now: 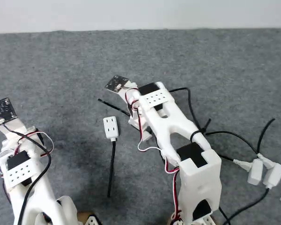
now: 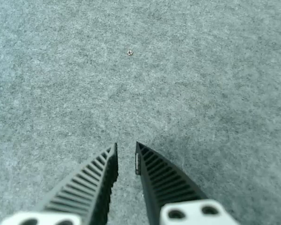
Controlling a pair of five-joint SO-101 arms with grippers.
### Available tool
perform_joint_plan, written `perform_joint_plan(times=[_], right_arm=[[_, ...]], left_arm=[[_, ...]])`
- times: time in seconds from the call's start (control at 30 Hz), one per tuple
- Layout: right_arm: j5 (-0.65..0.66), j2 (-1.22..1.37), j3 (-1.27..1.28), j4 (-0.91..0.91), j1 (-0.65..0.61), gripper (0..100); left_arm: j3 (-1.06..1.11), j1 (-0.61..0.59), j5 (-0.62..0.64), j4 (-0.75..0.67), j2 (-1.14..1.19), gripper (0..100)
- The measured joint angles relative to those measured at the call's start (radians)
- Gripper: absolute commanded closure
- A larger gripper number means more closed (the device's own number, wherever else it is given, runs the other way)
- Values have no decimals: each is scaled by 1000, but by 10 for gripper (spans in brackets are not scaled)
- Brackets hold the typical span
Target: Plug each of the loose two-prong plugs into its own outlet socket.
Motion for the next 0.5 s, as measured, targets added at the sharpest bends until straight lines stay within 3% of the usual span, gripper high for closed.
perform_joint_plan(times=[0.5], right_arm=[[-14, 0, -28, 44, -6, 962]], left_arm=[[0, 0, -20, 0, 0, 934]])
